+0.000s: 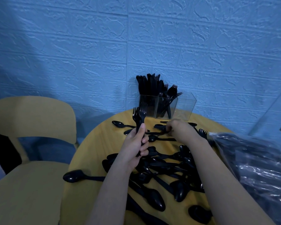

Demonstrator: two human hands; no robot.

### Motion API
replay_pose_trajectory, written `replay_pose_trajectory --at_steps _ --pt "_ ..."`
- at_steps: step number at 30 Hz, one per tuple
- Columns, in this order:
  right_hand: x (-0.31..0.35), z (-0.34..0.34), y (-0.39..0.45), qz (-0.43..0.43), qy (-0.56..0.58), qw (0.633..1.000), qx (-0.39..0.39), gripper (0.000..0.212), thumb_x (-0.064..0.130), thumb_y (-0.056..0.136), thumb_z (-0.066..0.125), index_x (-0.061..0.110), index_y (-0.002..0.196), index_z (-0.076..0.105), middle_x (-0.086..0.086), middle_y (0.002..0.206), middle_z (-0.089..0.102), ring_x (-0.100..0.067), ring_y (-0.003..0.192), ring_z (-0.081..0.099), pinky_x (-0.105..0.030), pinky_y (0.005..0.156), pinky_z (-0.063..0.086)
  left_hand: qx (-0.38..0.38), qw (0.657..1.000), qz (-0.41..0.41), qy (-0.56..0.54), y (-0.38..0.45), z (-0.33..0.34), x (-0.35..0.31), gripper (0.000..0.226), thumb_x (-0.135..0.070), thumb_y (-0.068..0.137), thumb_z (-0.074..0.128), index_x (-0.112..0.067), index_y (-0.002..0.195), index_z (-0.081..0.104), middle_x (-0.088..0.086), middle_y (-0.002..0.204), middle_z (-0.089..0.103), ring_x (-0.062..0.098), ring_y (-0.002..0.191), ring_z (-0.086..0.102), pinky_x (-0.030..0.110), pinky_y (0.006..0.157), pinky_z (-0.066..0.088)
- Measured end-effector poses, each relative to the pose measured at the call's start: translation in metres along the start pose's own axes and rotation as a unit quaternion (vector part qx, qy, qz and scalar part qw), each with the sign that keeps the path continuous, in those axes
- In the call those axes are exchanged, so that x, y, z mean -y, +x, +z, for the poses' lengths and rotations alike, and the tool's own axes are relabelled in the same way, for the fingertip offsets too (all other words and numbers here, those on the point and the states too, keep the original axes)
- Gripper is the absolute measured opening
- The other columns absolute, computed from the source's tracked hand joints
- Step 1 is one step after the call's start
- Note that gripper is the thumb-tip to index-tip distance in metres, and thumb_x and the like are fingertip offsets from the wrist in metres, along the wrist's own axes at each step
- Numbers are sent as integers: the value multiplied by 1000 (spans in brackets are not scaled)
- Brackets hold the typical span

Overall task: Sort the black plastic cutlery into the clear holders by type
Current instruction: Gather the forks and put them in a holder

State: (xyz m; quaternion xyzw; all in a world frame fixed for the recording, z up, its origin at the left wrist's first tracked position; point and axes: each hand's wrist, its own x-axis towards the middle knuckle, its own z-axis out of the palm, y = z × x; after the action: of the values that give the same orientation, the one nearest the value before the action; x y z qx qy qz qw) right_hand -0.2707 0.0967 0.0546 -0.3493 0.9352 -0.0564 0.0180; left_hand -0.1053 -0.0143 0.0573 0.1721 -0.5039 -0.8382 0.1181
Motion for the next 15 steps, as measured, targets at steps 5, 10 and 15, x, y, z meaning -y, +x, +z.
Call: replay_pose_trajectory --at_steps 5,10,15 --pt "7 -18 -17 4 203 973 -107 5 18 90 63 22 89 59 -1 95 61 -11 76 52 -16 57 36 -9 1000 22 12 1 0 2 27 -37 99 43 -15 83 39 -5 59 37 5 44 33 17 39 32" --pt "30 -46 -43 -17 461 874 -150 9 23 88 65 22 80 61 8 71 62 -2 62 58 -16 66 49 -3 996 76 52 3 6 8 20 -33 100 40 -16 100 50 1 82 63 11 78 66 23 62 53" --pt "47 -43 -52 -48 582 811 -27 9 12 87 65 10 80 60 7 61 63 -5 57 59 -20 62 49 61 988 101 99 -7 13 8 31 -38 98 38 -15 109 56 1 87 70 17 77 69 33 72 58"
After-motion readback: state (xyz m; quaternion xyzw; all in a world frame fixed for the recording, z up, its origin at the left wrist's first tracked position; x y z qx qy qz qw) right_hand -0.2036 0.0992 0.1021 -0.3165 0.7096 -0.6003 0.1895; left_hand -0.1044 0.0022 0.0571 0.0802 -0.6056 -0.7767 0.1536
